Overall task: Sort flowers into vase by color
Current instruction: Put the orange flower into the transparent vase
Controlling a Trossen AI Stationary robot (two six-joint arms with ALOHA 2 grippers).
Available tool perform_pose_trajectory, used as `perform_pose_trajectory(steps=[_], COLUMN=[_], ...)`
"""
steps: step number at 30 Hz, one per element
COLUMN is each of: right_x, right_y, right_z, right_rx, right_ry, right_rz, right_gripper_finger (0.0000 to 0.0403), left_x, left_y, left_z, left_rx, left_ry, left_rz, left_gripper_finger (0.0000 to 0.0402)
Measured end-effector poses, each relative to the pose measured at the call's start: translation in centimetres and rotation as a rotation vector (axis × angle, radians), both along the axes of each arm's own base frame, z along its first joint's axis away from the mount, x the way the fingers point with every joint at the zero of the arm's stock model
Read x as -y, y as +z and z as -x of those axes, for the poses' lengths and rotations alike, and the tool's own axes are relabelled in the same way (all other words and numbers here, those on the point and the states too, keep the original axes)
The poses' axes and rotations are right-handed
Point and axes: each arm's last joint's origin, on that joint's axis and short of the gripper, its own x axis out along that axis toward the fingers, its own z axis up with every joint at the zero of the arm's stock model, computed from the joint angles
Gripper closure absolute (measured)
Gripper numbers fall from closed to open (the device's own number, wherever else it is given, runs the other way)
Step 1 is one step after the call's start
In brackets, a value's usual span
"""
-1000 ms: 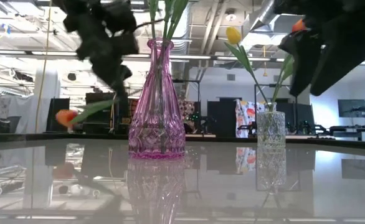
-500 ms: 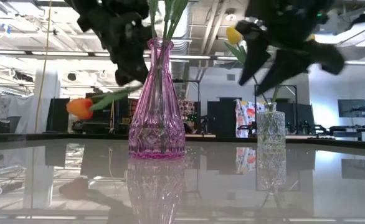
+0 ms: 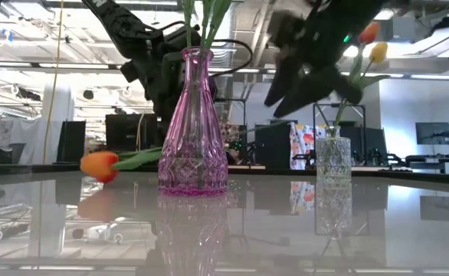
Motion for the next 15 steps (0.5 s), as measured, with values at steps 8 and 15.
perform_pose_trajectory(steps=[8,15], right_x=[0.4,0.2], right_y=[-4.1,-6.4], right_z=[-2.8,-4.2], right_rx=[-0.051,-0.044], right_ry=[0.043,0.064], right_rz=[0.152,0.21], right_gripper_finger=[0.0221,0.0245], left_x=[0.6,0.7], left_y=[-0.2,-0.2], left_z=[-0.1,-0.1], left_rx=[-0.014,-0.01], left_ry=[-0.013,-0.028], left_rz=[-0.001,-0.012], left_gripper_finger=[0.0401,0.0402])
